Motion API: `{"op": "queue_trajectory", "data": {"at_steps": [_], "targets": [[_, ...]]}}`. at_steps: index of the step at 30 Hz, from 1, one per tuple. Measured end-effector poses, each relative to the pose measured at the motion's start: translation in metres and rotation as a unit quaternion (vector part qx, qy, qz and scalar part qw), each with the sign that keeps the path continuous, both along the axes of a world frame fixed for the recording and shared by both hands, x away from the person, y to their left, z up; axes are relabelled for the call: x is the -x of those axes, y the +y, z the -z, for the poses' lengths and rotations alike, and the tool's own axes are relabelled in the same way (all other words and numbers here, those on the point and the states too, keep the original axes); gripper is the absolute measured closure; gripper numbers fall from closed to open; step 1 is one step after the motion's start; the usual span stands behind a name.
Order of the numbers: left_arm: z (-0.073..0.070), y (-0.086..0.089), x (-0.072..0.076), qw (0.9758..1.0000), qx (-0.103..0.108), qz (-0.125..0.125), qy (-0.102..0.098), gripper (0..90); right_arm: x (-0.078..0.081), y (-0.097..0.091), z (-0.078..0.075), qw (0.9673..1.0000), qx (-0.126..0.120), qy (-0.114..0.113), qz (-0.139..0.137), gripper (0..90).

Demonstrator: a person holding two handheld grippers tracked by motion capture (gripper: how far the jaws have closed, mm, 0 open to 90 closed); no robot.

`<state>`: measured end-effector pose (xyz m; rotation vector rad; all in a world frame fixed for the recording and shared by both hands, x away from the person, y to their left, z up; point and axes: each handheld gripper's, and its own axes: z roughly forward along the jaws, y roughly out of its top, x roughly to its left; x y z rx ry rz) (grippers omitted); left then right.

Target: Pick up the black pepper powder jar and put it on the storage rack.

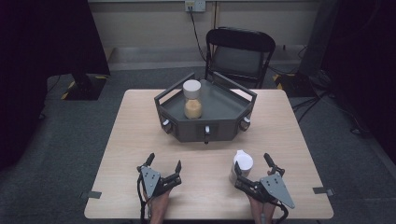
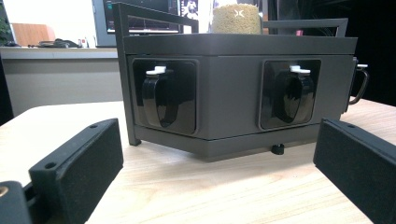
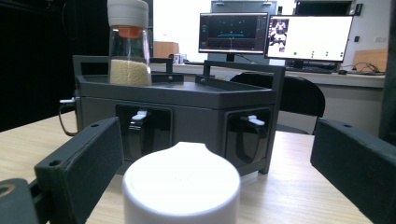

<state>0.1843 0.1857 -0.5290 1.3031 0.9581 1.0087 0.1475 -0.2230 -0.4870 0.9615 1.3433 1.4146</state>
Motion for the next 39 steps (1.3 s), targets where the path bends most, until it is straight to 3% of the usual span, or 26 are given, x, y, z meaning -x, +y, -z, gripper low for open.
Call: {"op": "queue_trajectory", "data": {"at_steps": [30,39], "targets": [[0.000,0.000,0.000,1.0000,-0.001,0.002,-0.001,0.7,-0.016,-0.002,0.017,0.9968,0.016,0.067,-0.040,24.6],[0.000,0.000,0.000,1.0000,-0.001,0.002,-0.001,0.7,-0.018,-0.005,0.018,0.9962,0.018,0.073,-0.045,29.5]]}}
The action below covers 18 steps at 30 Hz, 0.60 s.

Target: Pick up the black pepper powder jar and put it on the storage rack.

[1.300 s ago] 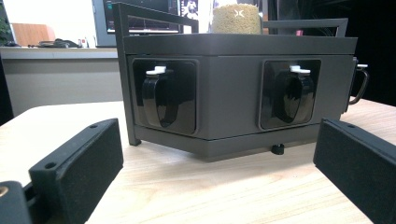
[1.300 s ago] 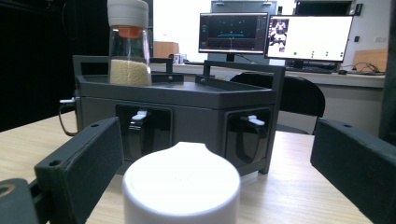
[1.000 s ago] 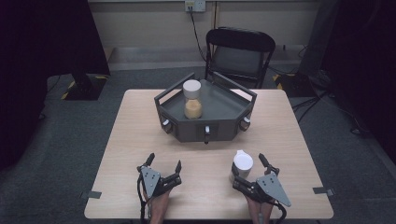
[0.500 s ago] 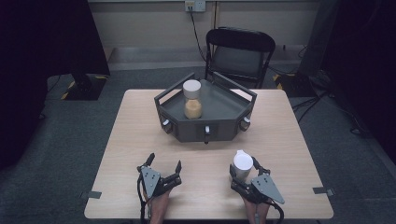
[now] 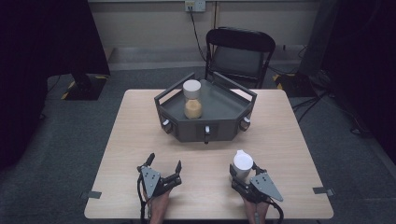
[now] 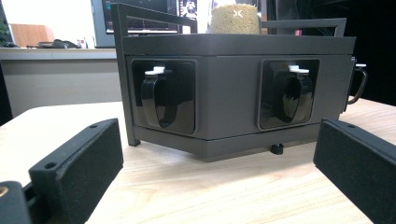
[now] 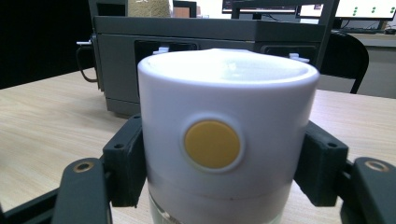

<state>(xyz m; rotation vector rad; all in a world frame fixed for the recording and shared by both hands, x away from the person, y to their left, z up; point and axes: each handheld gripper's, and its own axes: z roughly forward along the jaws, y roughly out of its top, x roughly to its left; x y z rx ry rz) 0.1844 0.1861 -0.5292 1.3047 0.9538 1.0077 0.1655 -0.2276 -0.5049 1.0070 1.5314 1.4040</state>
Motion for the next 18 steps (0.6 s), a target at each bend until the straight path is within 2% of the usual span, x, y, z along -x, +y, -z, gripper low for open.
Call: {"op": "queue_trajectory", "data": {"at_steps": [12,18], "targets": [[0.0000,0.0003,-0.0001,1.0000,0.000,0.001,0.000,0.7,-0.0016,0.0002,-0.0053,0.9999,-0.003,0.010,0.002,30.1],[0.0001,0.0003,-0.0001,1.0000,0.000,0.001,0.000,0.7,-0.0009,0.0003,-0.0082,0.9999,-0.009,0.006,0.000,30.2]]}}
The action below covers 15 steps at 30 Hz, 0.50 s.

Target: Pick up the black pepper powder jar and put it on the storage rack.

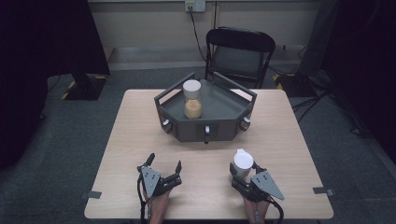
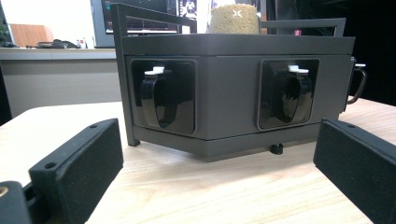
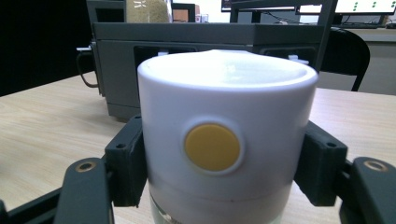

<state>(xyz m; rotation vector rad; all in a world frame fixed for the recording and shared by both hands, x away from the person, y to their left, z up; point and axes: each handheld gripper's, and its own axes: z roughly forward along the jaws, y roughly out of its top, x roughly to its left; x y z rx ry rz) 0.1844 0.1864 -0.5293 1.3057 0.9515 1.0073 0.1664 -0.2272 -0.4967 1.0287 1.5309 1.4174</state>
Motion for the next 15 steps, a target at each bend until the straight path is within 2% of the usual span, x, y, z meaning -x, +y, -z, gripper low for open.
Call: {"op": "queue_trajectory", "data": {"at_steps": [15], "targets": [[0.000,0.000,0.000,1.0000,0.000,-0.001,0.000,0.7,-0.005,-0.001,-0.015,0.9999,0.003,0.013,-0.009,30.2]]}}
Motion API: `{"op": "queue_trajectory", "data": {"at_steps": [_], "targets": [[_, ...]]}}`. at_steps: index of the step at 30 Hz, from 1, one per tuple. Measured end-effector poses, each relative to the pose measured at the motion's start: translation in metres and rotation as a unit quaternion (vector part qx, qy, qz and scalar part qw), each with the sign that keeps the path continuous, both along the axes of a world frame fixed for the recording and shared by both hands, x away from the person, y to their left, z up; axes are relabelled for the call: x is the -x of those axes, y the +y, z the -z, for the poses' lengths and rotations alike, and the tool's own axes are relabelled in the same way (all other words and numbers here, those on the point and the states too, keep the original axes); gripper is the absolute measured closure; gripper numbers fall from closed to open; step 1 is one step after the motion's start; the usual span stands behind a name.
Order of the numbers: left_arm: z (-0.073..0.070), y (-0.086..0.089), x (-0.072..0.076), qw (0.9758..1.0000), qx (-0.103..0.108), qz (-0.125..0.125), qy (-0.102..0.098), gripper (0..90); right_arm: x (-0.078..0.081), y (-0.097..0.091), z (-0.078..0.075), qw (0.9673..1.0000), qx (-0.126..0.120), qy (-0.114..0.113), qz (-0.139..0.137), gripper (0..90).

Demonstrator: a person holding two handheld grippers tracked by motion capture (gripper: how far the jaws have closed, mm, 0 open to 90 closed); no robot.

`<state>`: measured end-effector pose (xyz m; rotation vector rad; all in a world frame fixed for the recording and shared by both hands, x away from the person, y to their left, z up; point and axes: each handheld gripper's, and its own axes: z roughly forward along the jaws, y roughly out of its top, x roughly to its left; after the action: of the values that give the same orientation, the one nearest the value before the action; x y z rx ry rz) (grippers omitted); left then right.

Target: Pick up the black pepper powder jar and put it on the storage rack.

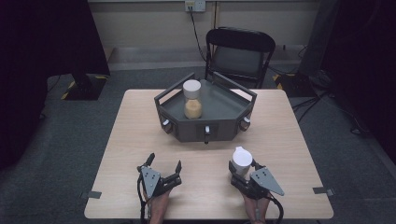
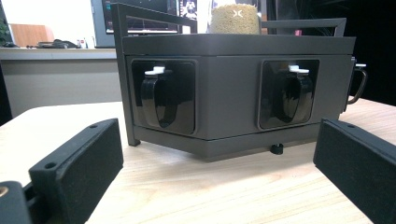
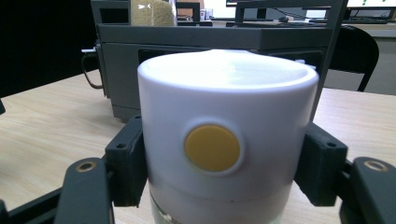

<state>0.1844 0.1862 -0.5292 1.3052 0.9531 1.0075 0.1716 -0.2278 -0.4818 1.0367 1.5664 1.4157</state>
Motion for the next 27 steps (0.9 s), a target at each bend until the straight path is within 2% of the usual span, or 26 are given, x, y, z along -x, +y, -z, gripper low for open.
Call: {"op": "queue_trajectory", "data": {"at_steps": [20,27], "targets": [[0.000,-0.001,0.000,1.0000,0.000,-0.002,0.000,0.7,-0.006,0.004,-0.020,0.9999,0.008,-0.006,-0.004,30.2],[0.000,-0.001,0.000,1.0000,0.000,-0.002,0.000,0.8,-0.011,0.002,-0.032,0.9998,0.013,-0.009,-0.009,30.2]]}}
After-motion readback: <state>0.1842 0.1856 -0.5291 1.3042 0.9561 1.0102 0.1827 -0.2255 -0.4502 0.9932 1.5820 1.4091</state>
